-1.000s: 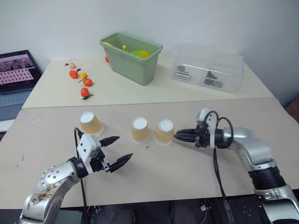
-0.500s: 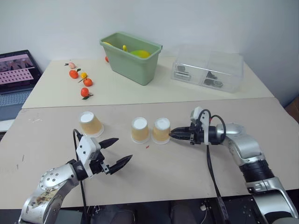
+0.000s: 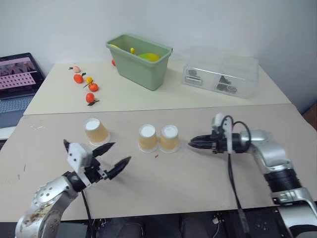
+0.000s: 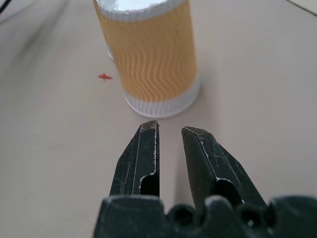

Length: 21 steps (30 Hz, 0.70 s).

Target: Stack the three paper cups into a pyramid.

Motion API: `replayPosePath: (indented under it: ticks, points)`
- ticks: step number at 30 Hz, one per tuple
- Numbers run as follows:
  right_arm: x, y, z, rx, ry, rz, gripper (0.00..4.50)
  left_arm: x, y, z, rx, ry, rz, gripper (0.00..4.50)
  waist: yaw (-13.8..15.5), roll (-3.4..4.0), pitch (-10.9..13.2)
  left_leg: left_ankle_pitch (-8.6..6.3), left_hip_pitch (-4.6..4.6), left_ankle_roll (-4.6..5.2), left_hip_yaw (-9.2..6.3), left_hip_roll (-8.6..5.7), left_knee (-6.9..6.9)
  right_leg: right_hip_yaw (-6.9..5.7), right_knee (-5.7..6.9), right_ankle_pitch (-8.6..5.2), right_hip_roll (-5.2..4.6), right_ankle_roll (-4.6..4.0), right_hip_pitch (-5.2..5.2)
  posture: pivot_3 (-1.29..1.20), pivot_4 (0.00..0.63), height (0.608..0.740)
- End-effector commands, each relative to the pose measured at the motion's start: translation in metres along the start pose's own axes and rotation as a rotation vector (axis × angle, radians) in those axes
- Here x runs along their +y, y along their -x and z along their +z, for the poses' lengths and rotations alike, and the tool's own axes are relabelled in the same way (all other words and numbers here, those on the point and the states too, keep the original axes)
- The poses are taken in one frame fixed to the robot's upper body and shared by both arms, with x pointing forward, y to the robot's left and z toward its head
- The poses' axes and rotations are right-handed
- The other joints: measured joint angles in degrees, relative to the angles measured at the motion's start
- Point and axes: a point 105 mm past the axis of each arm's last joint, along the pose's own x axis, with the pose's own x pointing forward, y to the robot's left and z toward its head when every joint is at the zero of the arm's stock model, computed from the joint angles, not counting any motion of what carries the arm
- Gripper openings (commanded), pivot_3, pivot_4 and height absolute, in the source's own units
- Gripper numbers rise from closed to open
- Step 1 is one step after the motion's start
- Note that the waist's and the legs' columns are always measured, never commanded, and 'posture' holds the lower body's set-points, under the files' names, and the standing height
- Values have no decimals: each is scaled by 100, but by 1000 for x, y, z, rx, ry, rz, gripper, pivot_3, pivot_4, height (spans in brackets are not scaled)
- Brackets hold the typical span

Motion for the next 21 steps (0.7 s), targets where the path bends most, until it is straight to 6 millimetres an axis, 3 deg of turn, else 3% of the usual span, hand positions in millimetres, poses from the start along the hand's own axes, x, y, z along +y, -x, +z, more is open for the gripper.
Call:
replayPosePath:
  ticks: [1, 9, 15, 21]
  points:
    - [-2, 23, 28, -86, 61, -13, 1082, 14, 10, 7, -35, 2, 99, 4500, 4, 0, 0, 0, -1, 0, 0, 0, 0, 0, 0, 0, 0, 0, 0, 0, 150, 740]
    - [11, 13, 44, -165, 54, 45, 1082, 30, 5, -4, 1, -67, 185, 4500, 16, -1, -1, 0, 0, 0, 1, 0, 1, 0, -1, 0, 1, 0, 3, 0, 150, 740]
    - [15, 10, 44, -172, 45, 51, 1082, 45, 2, -11, -5, -67, 298, 4500, 31, -1, -1, 0, -2, -2, 0, 0, 1, 0, -3, 1, 1, -1, 1, 0, 150, 740]
    - [25, 14, 65, -222, 70, 93, 1082, 50, -8, -25, 25, -69, 351, 4500, 30, -2, -1, 0, -2, -2, 1, 0, 2, 0, -1, 2, 1, -1, 0, 0, 150, 740]
